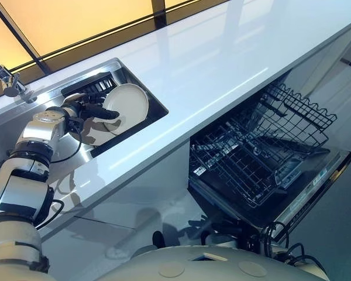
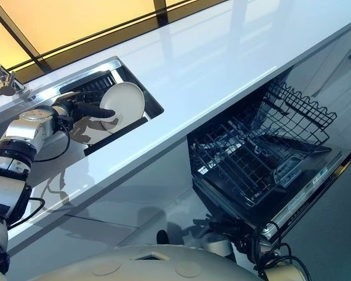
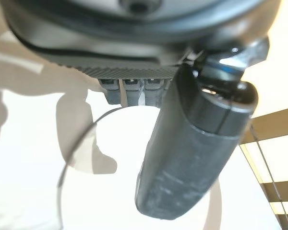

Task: Pick up plates and place into dishwasher.

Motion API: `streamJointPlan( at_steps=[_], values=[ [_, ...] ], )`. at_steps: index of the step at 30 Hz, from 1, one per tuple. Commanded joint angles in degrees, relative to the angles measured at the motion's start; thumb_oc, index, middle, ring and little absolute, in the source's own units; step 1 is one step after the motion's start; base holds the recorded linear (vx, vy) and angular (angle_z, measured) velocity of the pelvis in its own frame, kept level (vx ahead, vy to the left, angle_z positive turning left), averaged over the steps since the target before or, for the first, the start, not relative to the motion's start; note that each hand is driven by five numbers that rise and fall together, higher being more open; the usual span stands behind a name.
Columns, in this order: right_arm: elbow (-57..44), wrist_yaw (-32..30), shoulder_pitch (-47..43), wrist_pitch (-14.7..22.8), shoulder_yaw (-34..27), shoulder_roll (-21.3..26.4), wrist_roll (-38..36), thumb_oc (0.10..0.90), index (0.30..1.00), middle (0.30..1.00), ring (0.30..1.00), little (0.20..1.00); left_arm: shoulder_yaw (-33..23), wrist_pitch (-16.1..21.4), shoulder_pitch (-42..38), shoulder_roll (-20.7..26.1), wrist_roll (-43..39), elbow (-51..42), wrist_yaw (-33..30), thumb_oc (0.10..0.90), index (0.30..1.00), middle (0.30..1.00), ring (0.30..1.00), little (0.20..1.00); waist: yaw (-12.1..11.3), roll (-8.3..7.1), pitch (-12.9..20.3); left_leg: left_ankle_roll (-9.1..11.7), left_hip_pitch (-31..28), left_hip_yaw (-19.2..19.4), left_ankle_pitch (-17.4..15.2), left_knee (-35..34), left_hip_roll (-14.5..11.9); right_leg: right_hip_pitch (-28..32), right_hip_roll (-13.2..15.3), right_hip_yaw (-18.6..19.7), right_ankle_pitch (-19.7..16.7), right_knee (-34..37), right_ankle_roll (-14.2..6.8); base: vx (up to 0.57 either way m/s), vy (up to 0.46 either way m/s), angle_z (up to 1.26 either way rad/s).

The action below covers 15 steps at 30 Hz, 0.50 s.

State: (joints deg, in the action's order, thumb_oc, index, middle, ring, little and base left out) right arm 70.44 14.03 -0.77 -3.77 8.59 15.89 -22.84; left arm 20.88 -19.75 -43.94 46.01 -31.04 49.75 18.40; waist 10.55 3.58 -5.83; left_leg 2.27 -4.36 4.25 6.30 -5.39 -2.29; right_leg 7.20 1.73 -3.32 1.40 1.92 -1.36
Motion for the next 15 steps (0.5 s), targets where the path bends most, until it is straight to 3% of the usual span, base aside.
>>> streamJointPlan(
  at_steps=[1, 5, 13, 15],
  values=[
    [2.5, -0.3, 2.5, -0.7, 1.3, 2.5, 4.1, 0.800, 0.900, 0.900, 0.900, 0.900, -1.3, 0.1, -11.8, 3.0, -9.5, 1.6, 5.5, 0.800, 0.900, 0.900, 0.900, 0.900, 0.8, 1.23, 0.3, -6.0, -2.1, 3.2, -9.8, 2.4, 7.0, -6.2, -1.8, 3.2, -0.6, -4.9, -4.7, 0.00, 0.000, 0.00],
    [2.9, -0.3, 2.4, -0.4, 0.9, 2.6, 4.1, 0.800, 0.900, 0.900, 0.900, 0.900, -3.0, -3.2, -11.0, 2.7, -13.8, 0.6, 7.0, 0.800, 0.900, 0.900, 0.900, 0.900, 0.5, 1.46, 0.4, -5.9, -2.3, 2.8, -9.7, 2.2, 7.1, -5.8, -1.9, 3.1, -0.6, -4.5, -4.4, 0.00, 0.000, 0.00],
    [3.2, -0.1, 1.9, -0.1, 0.7, 2.9, 3.9, 0.800, 0.900, 0.900, 0.900, 0.900, -4.1, -3.5, -11.4, 4.7, -14.3, 2.0, 10.7, 0.800, 0.900, 0.900, 0.900, 0.900, 0.2, 1.74, 0.7, -5.6, -2.3, 2.2, -9.5, 2.2, 7.1, -5.3, -2.1, 3.0, -0.5, -4.0, -4.2, 0.00, 0.000, 0.00],
    [3.3, -0.2, 2.0, 0.0, 0.7, 2.9, 4.0, 0.800, 0.900, 0.900, 0.900, 0.900, -4.1, -3.4, -11.5, 5.0, -14.4, 2.1, 11.0, 0.698, 0.813, 0.813, 0.813, 0.798, 0.1, 1.76, 0.8, -5.6, -2.3, 2.2, -9.5, 2.2, 7.1, -5.1, -2.1, 3.0, -0.5, -3.8, -4.2, 0.00, 0.000, 0.00]
  ],
)
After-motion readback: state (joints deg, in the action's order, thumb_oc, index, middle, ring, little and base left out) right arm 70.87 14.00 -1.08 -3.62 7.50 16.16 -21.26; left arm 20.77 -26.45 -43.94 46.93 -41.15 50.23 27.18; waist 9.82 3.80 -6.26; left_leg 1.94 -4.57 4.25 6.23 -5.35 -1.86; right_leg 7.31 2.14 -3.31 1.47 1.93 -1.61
